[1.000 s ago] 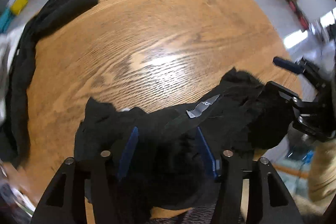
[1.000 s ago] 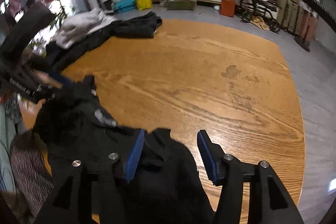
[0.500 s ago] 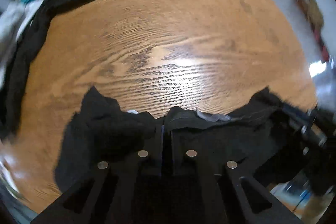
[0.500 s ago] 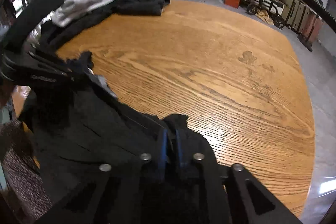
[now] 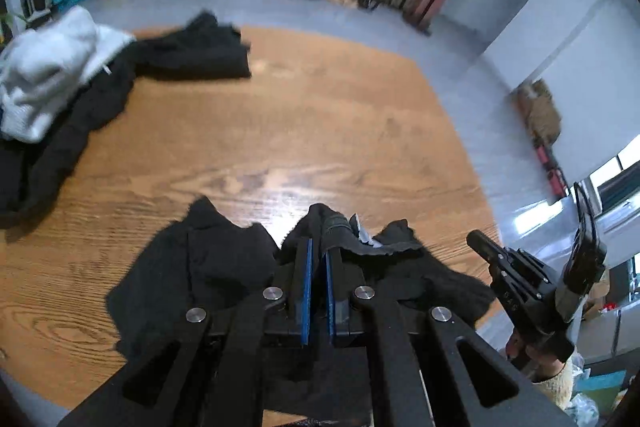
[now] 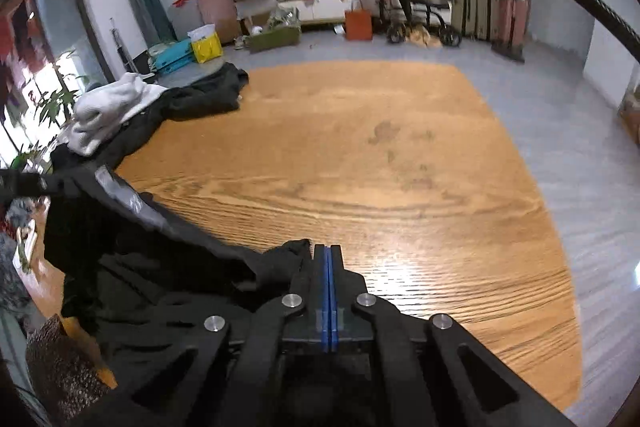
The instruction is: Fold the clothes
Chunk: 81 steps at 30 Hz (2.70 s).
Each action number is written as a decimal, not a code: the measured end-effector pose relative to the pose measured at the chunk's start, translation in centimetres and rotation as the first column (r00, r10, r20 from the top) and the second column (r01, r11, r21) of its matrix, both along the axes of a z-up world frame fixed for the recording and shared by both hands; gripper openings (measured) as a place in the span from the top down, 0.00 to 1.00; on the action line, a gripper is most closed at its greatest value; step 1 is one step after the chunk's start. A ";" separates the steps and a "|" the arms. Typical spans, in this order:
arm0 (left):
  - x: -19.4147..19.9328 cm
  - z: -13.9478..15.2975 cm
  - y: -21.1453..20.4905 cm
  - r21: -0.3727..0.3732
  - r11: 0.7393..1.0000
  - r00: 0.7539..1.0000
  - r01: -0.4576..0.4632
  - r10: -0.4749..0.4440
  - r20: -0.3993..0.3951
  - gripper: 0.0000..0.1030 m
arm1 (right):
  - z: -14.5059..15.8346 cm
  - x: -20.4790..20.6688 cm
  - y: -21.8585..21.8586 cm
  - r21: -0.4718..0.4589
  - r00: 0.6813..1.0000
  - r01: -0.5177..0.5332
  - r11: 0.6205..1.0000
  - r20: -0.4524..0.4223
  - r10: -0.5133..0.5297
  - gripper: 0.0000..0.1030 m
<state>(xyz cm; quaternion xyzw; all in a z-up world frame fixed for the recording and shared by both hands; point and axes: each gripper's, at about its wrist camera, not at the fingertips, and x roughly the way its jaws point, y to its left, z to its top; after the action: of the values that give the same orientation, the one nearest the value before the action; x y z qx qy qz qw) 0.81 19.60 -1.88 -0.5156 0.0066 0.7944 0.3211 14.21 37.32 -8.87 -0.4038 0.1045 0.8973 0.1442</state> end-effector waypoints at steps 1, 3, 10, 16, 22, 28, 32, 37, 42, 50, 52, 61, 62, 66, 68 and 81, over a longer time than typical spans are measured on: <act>0.3 0.7 -1.0 0.016 1.000 1.000 -0.009 0.009 -0.017 0.94 | 0.7 0.2 -0.7 0.014 1.000 -0.013 1.000 -0.010 0.013 0.99; 0.6 1.6 -3.0 0.036 0.999 0.999 -0.031 0.032 -0.038 0.94 | 1.6 0.5 -1.9 0.039 0.999 -0.039 0.998 -0.016 0.039 0.99; 0.2 -0.4 -8.6 0.008 0.992 0.992 -0.124 0.124 -0.002 0.94 | 0.8 0.6 -4.7 0.010 0.995 -0.100 0.995 -0.001 0.100 0.93; -1.0 -6.0 -10.5 -0.069 0.982 0.978 -0.176 0.182 0.103 0.94 | -2.9 0.1 -6.1 -0.049 0.985 -0.153 0.987 0.068 0.157 0.67; -1.3 -8.5 -10.8 -0.098 0.978 0.967 -0.186 0.200 0.158 0.94 | -3.7 -0.6 -7.5 -0.063 0.967 -0.239 0.969 0.070 0.243 0.55; -1.3 -8.5 -10.9 -0.107 0.976 0.964 -0.192 0.207 0.164 0.94 | -3.7 -3.3 -10.4 -0.037 0.934 -0.348 0.937 0.080 0.350 0.45; -1.3 -8.1 -11.0 -0.119 0.974 0.964 -0.194 0.212 0.162 0.94 | -4.5 -5.5 -11.1 -0.100 0.929 -0.351 0.931 0.089 0.360 0.45; -1.4 -8.1 -10.8 -0.129 0.972 0.963 -0.196 0.215 0.161 0.94 | -5.9 -6.9 -11.9 -0.069 0.930 -0.331 0.941 0.147 0.338 0.48; -1.5 -7.9 -10.7 -0.127 0.972 0.963 -0.195 0.214 0.161 0.94 | -5.8 -7.0 -10.2 -0.116 0.963 -0.240 0.964 0.095 0.252 0.79; -2.9 -5.3 -9.9 -0.106 0.965 0.958 -0.240 0.253 0.135 0.94 | -2.2 -7.8 -6.9 -0.238 0.989 -0.148 0.960 -0.036 0.143 0.97; -3.3 -3.3 -9.1 -0.091 0.970 0.966 -0.224 0.234 0.111 0.94 | -0.1 -7.8 -6.0 -0.228 0.989 -0.134 0.964 -0.086 0.117 0.97; -6.2 13.6 -2.8 -0.020 0.980 0.977 -0.199 0.197 -0.080 0.94 | 17.3 -7.8 -2.9 0.019 0.935 -0.006 1.000 -0.353 0.013 0.97; -6.2 16.4 -1.9 -0.025 0.979 0.971 -0.201 0.195 -0.140 0.94 | 19.6 -7.8 -2.9 0.052 0.922 0.002 0.999 -0.387 0.018 0.97; -5.0 24.6 -0.2 0.046 0.979 0.936 -0.201 0.206 -0.284 0.94 | 28.4 -6.9 -3.0 0.129 0.852 0.060 0.990 -0.523 0.017 0.97; -3.9 29.3 -0.1 0.116 0.976 0.903 -0.187 0.217 -0.371 0.95 | 32.3 -6.0 -3.3 0.159 0.802 0.085 0.983 -0.596 0.027 0.97; -1.0 28.4 -1.0 0.085 0.989 0.893 -0.124 0.148 -0.426 0.95 | 33.9 -4.4 -6.4 0.224 0.757 0.089 0.971 -0.648 0.080 0.97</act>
<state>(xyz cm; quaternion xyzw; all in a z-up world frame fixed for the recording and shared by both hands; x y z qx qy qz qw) -0.20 18.60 26.48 -0.3175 0.0194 0.9089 0.2696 9.78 30.88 24.99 -0.0451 0.0395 0.9871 0.1488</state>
